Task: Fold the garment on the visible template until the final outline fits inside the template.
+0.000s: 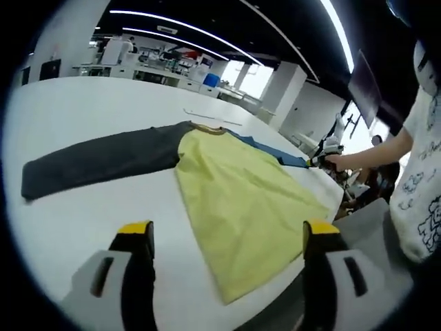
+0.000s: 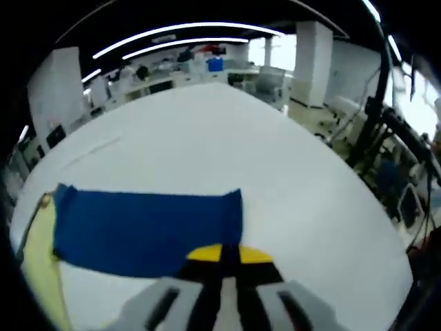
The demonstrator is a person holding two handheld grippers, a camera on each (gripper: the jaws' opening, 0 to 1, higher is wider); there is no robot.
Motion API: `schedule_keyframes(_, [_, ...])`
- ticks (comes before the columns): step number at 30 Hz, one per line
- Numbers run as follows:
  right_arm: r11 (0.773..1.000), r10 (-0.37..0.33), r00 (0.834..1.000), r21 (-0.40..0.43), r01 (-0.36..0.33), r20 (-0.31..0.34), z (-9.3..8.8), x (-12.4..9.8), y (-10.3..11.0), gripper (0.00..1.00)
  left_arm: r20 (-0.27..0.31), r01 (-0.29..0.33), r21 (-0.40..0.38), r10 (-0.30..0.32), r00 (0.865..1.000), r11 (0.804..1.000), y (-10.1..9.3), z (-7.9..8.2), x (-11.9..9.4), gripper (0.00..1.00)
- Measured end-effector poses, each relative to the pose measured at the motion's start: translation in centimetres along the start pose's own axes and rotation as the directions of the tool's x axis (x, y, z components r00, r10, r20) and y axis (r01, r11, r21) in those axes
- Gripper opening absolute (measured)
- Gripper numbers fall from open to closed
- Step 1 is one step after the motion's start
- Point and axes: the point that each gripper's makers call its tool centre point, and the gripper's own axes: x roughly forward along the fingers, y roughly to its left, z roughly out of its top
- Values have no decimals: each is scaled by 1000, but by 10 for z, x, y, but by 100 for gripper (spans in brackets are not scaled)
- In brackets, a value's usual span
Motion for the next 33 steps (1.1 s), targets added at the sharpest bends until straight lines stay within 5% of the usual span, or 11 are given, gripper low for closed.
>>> schedule_keyframes(13, [999,-33,999,-42,33,-1,7,2,-2,0,-7,-3,-9,3,1000,1000,1,-2,5,85])
schedule_keyframes(22, [994,59,996,-97,-52,64,28,-21,23,0,1,18,28,-18,1000,999,-6,1,8,85])
schedule_keyframes(26, [988,106,989,-126,-93,99,42,-30,39,0,1,41,43,-41,999,998,-7,2,11,85])
schedule_keyframes(33, [956,278,952,-136,-261,128,69,-59,109,0,-13,62,94,-61,998,994,-7,0,11,85])
